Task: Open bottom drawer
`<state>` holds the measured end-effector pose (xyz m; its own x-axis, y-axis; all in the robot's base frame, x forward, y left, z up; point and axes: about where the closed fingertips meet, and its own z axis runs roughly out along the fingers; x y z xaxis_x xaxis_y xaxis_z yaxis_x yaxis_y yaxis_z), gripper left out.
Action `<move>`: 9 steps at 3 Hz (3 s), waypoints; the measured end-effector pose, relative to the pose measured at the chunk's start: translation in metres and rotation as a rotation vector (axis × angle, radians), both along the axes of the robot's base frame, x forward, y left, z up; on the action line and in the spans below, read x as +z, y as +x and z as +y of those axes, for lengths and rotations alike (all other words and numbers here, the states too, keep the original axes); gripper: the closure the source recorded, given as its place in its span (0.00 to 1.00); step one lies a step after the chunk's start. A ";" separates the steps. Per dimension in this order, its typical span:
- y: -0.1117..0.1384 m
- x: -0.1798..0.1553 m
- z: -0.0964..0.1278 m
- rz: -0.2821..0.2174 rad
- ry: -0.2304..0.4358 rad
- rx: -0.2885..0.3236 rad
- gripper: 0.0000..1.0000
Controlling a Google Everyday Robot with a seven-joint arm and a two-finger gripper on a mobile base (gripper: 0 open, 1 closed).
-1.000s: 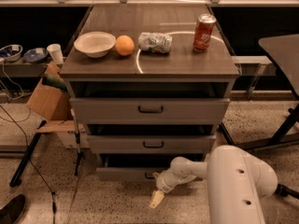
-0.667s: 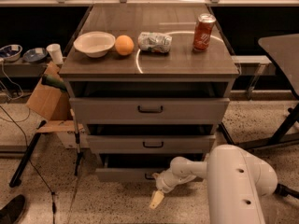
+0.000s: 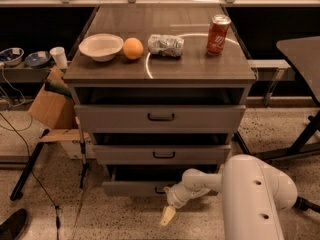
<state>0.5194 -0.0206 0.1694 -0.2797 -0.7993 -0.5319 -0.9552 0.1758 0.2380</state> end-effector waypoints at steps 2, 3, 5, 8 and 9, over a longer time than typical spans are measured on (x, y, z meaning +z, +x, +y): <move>-0.009 0.002 -0.001 0.015 0.001 0.021 0.00; -0.039 0.006 -0.006 0.041 0.006 0.115 0.00; -0.076 0.028 -0.007 0.074 -0.007 0.290 0.00; -0.086 0.104 -0.023 -0.033 -0.080 0.387 0.00; -0.074 0.119 -0.026 -0.077 -0.092 0.361 0.00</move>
Offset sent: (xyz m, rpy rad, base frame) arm -0.0692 -0.0249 -0.0020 0.0124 0.0952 0.1904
